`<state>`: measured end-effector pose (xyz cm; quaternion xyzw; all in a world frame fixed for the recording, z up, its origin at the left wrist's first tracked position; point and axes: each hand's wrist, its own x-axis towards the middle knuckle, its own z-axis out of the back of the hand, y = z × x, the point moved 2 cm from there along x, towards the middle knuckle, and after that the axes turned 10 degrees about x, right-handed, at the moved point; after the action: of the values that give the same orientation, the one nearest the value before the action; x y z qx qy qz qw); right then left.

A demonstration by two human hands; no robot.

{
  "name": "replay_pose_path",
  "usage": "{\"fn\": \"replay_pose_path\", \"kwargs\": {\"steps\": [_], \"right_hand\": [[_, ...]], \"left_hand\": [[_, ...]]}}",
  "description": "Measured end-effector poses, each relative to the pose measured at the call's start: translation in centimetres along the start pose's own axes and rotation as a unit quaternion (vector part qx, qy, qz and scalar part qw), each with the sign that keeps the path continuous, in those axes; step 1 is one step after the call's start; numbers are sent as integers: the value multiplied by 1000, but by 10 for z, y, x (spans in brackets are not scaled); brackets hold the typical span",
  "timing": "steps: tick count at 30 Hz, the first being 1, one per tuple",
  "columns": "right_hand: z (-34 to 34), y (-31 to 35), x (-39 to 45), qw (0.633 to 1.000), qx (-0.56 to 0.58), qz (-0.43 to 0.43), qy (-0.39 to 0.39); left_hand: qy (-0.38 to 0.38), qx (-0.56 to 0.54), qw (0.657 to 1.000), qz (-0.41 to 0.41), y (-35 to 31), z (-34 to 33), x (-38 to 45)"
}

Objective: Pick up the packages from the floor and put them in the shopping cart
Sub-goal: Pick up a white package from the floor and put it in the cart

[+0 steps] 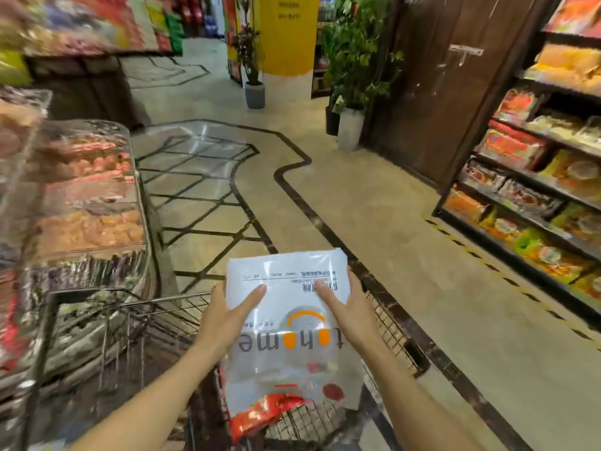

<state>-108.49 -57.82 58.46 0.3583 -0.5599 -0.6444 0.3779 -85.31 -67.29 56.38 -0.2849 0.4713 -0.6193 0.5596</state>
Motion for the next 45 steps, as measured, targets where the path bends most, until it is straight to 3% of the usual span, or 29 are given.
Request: {"fn": "replay_pose_path", "kwargs": {"steps": [7, 16, 25, 33, 38, 42, 45], "right_hand": [[-10, -97, 78, 993, -18, -78, 87], [-44, -226, 96, 961, -69, -200, 176], [-78, -336, 127, 942, -74, -261, 196], [-106, -370, 136, 917, -68, -322, 224], [-118, -346, 140, 908, -203, -274, 244], [-124, -283, 142, 916, -293, -110, 250], [-139, -229, 145, 880, -345, 9, 327]], "left_hand": [[-43, -7, 994, 105, 61, -47, 37], [-44, 20, 965, 258, 185, -86, 40], [-69, -8, 950, 304, 277, -115, 85], [-89, 21, 932, 352, 316, -117, 97], [-111, 119, 937, 308, 296, -103, 92], [-62, 280, 936, 204, 237, -67, 87], [-37, 439, 891, 110, 193, -25, 79]]}}
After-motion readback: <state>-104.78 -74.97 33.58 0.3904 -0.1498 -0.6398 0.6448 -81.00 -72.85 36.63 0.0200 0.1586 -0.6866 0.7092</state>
